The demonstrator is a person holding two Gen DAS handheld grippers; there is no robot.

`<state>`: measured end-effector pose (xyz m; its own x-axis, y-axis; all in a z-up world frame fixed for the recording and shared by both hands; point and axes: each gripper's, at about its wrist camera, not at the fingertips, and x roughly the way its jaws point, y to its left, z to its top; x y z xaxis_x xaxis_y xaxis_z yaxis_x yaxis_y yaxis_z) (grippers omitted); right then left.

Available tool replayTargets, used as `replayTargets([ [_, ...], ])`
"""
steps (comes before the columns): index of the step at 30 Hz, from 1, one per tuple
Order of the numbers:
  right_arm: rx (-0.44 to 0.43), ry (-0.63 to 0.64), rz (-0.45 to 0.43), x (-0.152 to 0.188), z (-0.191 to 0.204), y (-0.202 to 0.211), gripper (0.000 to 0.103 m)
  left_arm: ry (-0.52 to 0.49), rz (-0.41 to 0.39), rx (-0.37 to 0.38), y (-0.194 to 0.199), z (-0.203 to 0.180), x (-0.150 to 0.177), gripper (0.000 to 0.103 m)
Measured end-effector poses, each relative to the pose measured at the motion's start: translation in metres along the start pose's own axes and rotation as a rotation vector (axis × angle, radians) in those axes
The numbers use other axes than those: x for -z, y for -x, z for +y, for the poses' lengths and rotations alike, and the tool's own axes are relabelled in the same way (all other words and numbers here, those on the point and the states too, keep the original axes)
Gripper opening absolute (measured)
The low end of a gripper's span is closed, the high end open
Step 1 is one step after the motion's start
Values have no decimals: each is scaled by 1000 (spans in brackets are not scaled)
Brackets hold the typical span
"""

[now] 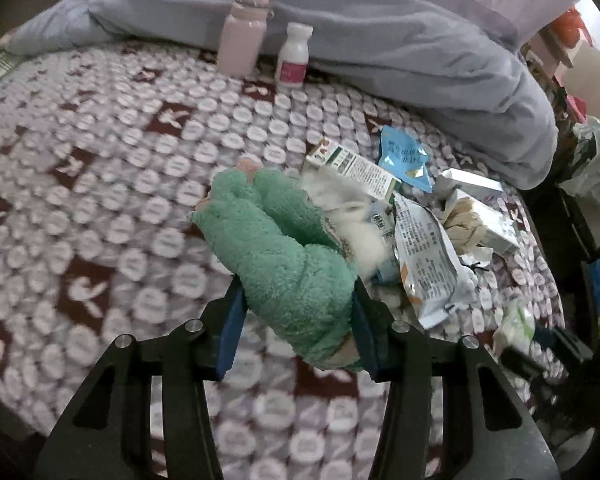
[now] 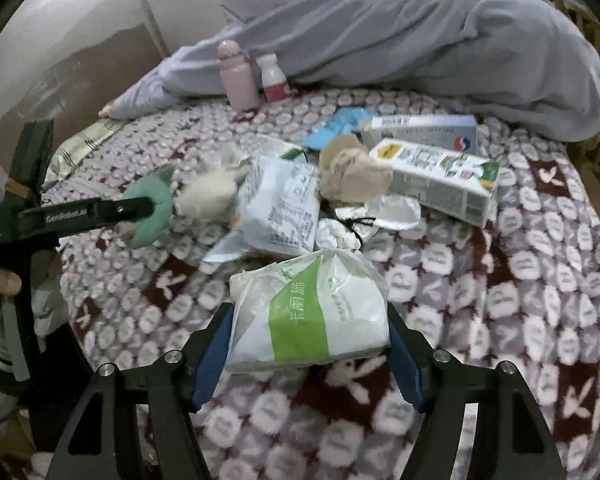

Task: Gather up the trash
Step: 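Grasp the green fuzzy cloth with the left gripper while the right grasps the white-green plastic bag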

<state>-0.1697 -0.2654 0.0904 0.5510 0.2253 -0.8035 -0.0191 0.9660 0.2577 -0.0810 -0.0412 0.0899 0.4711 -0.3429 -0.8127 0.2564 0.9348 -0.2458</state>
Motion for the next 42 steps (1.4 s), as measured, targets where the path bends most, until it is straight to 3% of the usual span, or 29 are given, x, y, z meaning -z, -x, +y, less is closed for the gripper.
replayTargets([
  [9, 5, -12, -53, 4, 2, 28, 69, -103, -55, 27, 30, -43, 12, 47],
  [20, 43, -8, -101, 5, -8, 56, 69, -208, -70, 46, 31, -100, 22, 47],
  [36, 52, -35, -120, 8, -25, 66, 69, -270, -73, 24, 28, -125, 29, 47],
  [42, 69, -52, -125, 10, -35, 69, 69, -290, -63, 52, 23, -140, 31, 47],
])
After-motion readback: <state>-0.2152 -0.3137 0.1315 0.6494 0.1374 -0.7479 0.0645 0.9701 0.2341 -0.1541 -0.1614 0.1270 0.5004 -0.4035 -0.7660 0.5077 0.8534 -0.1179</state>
